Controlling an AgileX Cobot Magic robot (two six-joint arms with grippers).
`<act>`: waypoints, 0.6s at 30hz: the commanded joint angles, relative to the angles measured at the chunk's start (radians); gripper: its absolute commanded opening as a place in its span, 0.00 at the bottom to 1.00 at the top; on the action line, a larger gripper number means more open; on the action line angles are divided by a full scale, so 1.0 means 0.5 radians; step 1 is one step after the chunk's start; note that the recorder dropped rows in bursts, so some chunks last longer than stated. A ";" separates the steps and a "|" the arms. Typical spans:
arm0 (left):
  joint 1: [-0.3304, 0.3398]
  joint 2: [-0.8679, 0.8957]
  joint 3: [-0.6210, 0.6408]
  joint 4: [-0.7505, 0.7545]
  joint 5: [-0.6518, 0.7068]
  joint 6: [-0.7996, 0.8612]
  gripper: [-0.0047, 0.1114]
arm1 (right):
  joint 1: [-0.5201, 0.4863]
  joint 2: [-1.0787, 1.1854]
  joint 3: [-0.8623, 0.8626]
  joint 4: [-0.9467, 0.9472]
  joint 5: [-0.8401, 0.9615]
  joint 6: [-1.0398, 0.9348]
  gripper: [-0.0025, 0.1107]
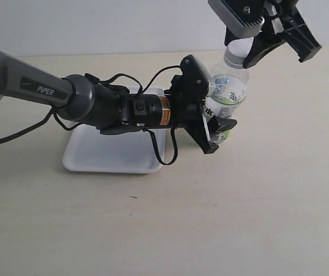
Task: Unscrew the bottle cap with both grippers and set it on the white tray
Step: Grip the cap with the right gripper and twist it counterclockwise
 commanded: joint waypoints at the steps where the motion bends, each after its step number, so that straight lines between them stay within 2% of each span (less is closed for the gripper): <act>1: -0.004 0.002 0.009 0.047 0.039 0.009 0.04 | 0.002 0.000 0.001 -0.048 -0.030 -0.594 0.02; 3: -0.004 0.002 0.009 0.047 0.039 0.009 0.04 | 0.002 0.000 0.001 -0.042 -0.030 -0.766 0.02; 8: -0.004 0.002 0.009 0.047 0.039 0.009 0.04 | 0.002 0.000 0.001 -0.032 -0.030 -0.766 0.02; 10: -0.004 0.002 0.009 0.047 0.039 0.009 0.04 | 0.002 0.000 0.001 0.005 -0.030 -0.731 0.06; 13: -0.004 0.002 0.009 0.047 0.039 0.009 0.04 | 0.002 0.000 0.001 0.005 -0.030 -0.677 0.21; 18: -0.004 0.002 0.009 0.047 0.039 0.009 0.04 | 0.002 -0.004 0.001 0.028 -0.030 -0.643 0.51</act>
